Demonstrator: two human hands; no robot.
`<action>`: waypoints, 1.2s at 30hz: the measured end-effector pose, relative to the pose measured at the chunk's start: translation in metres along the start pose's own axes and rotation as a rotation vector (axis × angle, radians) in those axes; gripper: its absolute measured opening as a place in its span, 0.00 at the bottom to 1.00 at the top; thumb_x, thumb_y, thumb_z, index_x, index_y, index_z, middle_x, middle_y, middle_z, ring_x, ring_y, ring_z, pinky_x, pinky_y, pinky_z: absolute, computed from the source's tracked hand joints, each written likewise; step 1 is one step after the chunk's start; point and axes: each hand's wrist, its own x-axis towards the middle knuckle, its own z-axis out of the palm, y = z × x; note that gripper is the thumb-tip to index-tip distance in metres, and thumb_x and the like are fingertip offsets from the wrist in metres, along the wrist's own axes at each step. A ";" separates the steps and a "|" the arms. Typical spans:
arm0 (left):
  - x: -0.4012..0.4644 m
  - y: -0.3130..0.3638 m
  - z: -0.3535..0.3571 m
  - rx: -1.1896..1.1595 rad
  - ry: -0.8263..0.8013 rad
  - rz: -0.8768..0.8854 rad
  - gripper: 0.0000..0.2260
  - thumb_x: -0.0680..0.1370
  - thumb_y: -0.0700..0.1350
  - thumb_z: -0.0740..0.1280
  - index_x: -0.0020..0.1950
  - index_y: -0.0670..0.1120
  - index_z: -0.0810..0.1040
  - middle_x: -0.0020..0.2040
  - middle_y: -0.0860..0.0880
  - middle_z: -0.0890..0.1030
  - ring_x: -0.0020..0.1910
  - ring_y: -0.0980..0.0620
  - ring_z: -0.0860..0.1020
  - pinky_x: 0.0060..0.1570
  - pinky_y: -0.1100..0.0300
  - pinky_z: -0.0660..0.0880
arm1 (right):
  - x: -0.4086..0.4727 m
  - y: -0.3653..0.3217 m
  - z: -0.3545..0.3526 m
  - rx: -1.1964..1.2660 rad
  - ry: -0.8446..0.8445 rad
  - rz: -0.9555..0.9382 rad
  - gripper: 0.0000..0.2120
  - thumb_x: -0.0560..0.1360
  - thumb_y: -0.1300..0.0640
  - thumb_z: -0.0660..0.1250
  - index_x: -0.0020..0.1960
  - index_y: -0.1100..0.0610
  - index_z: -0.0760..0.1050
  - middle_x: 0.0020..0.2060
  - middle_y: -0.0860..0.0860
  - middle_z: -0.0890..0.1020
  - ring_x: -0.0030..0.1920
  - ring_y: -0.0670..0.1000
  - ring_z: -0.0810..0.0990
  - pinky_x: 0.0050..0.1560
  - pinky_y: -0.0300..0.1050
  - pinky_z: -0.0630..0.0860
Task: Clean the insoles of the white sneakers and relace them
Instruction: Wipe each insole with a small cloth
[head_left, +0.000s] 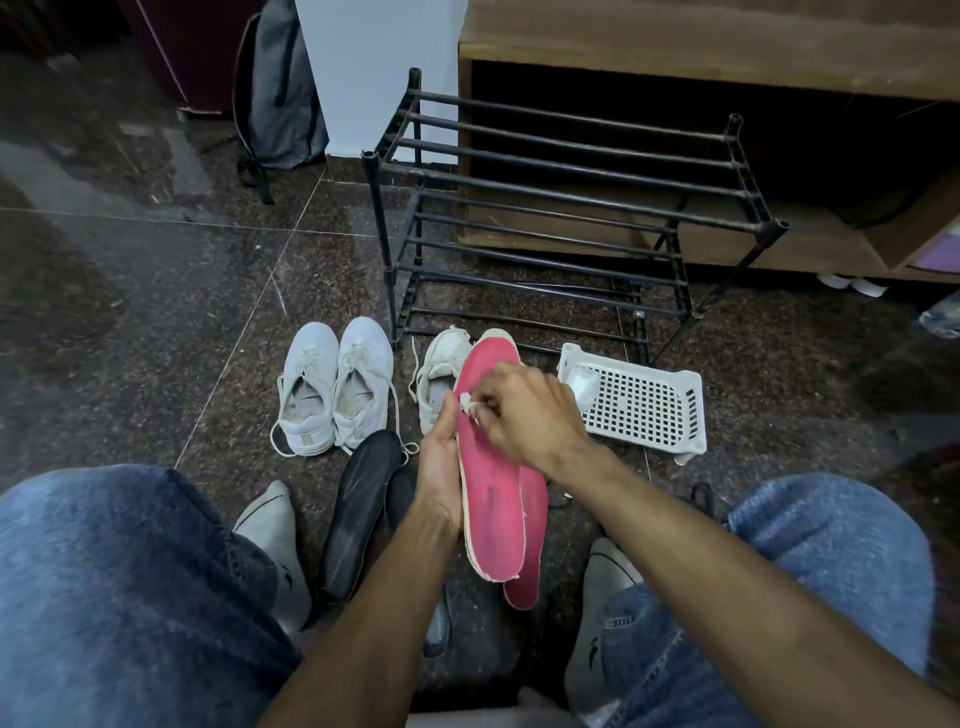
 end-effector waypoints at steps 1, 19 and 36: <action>-0.001 0.001 0.001 -0.002 0.006 0.010 0.27 0.78 0.61 0.58 0.61 0.39 0.79 0.52 0.39 0.82 0.52 0.42 0.82 0.52 0.49 0.80 | 0.006 0.001 0.000 -0.004 0.007 0.033 0.09 0.77 0.53 0.63 0.51 0.53 0.81 0.51 0.49 0.80 0.50 0.57 0.80 0.52 0.53 0.77; 0.000 -0.002 0.003 0.311 0.149 0.011 0.29 0.79 0.64 0.56 0.64 0.42 0.77 0.50 0.42 0.84 0.46 0.45 0.84 0.41 0.52 0.80 | 0.029 0.018 0.002 0.091 0.241 0.276 0.08 0.77 0.53 0.65 0.52 0.50 0.82 0.52 0.48 0.81 0.50 0.56 0.80 0.47 0.47 0.75; -0.005 0.017 0.011 0.171 0.127 0.036 0.29 0.79 0.63 0.56 0.65 0.40 0.76 0.56 0.38 0.82 0.55 0.41 0.81 0.59 0.46 0.75 | 0.012 -0.001 0.012 0.060 0.204 0.142 0.10 0.78 0.51 0.63 0.53 0.52 0.80 0.50 0.49 0.79 0.47 0.56 0.80 0.46 0.50 0.77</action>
